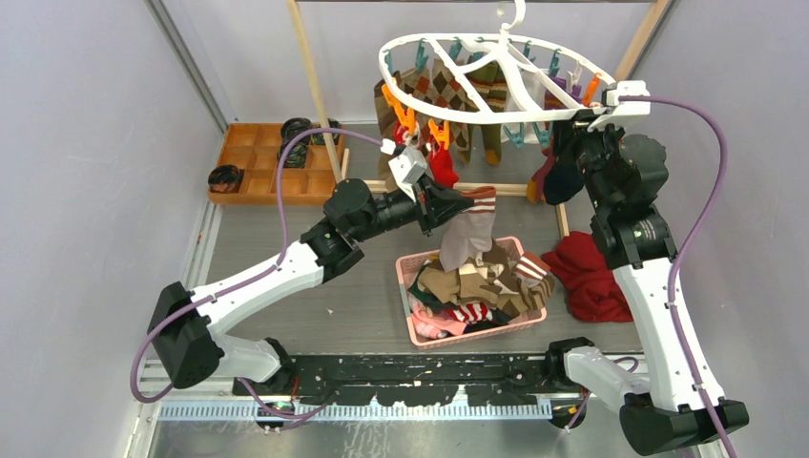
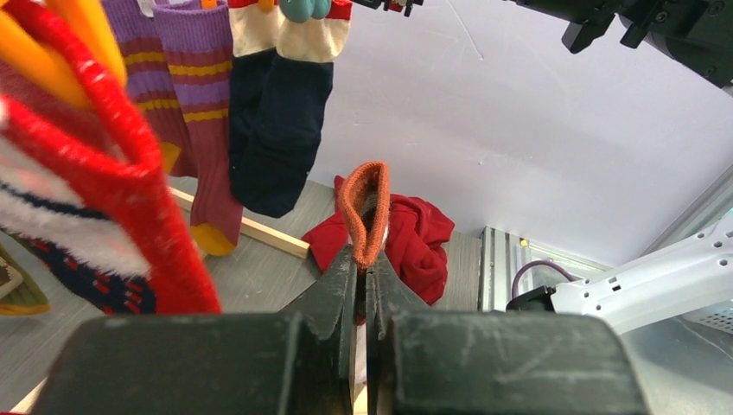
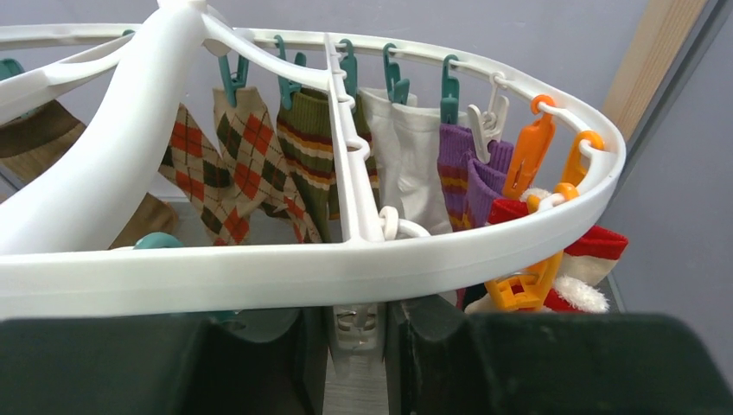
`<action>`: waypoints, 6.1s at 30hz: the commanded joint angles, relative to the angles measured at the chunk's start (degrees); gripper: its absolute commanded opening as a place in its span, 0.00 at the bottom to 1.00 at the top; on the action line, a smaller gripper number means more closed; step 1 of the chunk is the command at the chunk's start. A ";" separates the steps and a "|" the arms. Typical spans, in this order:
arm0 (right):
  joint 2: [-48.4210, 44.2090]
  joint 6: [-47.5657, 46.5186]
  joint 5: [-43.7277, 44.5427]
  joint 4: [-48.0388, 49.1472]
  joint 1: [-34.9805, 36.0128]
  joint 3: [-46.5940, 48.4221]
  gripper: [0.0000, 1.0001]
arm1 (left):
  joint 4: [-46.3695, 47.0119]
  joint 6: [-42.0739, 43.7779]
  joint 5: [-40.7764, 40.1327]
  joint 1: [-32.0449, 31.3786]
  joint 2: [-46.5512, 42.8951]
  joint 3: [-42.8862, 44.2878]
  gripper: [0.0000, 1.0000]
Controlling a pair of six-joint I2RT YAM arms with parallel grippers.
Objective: Clip the socks to the hanger
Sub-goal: Open the clamp at the hanger, then clamp the sock onto the hanger.
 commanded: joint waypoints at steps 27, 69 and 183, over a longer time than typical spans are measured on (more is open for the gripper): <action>2.94 11.88 18.77 -13.46 16.09 11.65 0.11 | 12.60 4.90 -29.86 -9.99 14.17 10.81 0.00; 6.46 14.53 28.48 -15.84 21.82 13.69 0.11 | 26.49 26.90 -54.87 -18.97 27.47 21.58 0.00; -17.80 17.26 19.17 -50.11 22.03 -5.78 0.82 | -21.44 -0.12 -32.94 -17.73 -16.90 -11.61 0.83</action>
